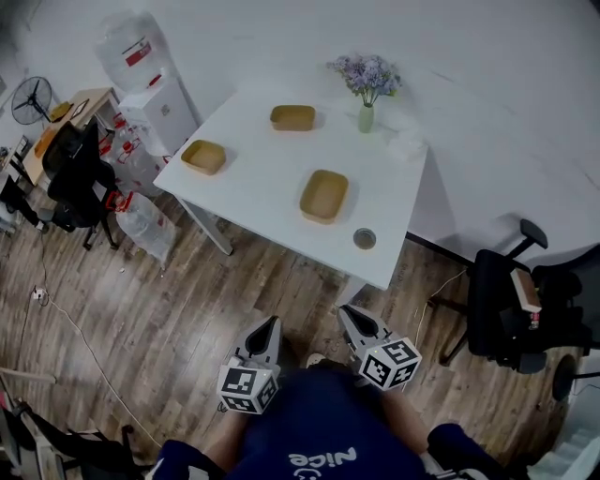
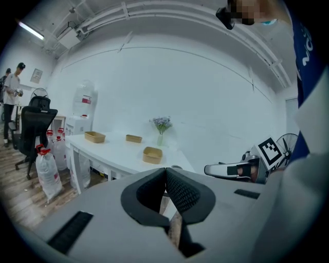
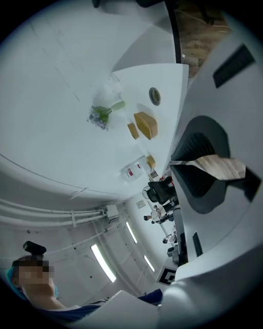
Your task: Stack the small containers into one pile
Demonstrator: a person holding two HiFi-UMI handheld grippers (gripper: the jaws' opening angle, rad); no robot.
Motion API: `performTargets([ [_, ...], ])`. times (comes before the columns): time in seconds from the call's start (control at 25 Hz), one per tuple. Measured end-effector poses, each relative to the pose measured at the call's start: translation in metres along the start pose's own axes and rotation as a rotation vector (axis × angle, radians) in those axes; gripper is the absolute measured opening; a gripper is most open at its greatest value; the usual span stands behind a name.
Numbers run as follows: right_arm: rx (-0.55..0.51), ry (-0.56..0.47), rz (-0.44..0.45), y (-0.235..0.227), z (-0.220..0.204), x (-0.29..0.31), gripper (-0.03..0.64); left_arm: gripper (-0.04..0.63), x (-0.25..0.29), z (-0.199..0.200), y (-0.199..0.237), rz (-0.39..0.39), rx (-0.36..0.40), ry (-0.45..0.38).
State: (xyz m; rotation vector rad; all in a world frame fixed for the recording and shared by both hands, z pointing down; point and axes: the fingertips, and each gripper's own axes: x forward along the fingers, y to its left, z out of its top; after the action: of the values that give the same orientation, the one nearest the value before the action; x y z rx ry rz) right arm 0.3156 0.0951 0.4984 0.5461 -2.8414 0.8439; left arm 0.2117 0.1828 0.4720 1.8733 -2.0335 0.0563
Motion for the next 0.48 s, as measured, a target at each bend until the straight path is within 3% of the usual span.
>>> performTargets([
  [0.24, 0.065, -0.036, -0.027, -0.021, 0.016, 0.019, 0.054, 0.018, 0.029, 0.009, 0.011, -0.044, 0.050, 0.013],
  [0.48, 0.061, -0.051, -0.097, -0.037, 0.029, 0.058, 0.054, 0.019, 0.069, 0.028, 0.048, -0.087, 0.067, 0.017],
])
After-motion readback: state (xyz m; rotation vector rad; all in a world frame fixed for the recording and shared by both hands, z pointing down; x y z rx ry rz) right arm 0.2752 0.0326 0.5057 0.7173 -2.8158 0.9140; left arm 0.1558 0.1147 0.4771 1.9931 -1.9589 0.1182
